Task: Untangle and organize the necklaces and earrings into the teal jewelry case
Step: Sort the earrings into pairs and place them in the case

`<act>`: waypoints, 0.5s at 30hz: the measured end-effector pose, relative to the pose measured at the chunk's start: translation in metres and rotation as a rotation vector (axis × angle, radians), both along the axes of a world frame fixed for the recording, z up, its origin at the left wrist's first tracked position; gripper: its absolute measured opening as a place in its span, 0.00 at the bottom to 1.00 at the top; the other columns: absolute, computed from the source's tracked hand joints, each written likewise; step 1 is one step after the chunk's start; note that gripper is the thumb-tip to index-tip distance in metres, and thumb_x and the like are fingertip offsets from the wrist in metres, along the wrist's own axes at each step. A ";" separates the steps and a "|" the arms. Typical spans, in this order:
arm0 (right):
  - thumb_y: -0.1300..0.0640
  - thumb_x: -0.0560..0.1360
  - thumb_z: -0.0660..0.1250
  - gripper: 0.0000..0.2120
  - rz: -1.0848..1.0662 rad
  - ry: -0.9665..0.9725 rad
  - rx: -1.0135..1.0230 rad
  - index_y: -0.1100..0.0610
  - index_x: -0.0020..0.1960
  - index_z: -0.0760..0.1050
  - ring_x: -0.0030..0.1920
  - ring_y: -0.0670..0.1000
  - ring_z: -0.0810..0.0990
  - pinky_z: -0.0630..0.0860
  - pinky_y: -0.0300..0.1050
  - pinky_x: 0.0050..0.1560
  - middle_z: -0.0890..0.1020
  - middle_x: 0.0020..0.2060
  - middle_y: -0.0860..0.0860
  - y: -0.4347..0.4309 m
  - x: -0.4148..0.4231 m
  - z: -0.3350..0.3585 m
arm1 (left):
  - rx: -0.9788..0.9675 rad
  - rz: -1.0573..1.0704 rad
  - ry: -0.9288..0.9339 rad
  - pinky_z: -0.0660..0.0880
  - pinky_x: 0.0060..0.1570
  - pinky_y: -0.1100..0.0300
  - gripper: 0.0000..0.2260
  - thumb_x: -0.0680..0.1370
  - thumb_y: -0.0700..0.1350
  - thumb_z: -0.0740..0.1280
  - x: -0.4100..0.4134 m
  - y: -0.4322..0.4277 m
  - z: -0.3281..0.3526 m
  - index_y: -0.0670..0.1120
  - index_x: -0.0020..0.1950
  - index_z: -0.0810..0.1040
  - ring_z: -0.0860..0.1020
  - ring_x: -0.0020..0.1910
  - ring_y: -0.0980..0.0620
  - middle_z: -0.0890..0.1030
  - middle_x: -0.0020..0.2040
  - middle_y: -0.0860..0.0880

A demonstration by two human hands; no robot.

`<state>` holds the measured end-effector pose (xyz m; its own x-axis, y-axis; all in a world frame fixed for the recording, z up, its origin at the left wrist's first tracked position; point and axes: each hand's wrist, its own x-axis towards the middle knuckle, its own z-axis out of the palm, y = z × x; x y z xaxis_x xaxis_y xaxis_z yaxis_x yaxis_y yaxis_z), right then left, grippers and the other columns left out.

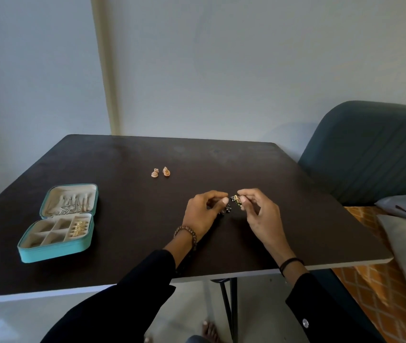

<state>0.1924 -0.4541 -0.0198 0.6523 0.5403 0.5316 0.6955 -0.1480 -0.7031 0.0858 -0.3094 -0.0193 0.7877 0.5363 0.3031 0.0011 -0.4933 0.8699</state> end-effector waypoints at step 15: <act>0.56 0.80 0.70 0.05 0.042 0.154 0.101 0.55 0.55 0.81 0.36 0.49 0.84 0.80 0.38 0.43 0.86 0.42 0.47 0.001 -0.003 0.003 | -0.191 0.000 -0.039 0.81 0.54 0.49 0.06 0.74 0.52 0.74 0.007 0.000 0.001 0.57 0.51 0.84 0.83 0.46 0.59 0.85 0.44 0.59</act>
<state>0.1893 -0.4533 -0.0171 0.7082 0.5179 0.4799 0.5825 -0.0444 -0.8116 0.0924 -0.3091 -0.0183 0.7774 0.5870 0.2260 -0.0342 -0.3193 0.9470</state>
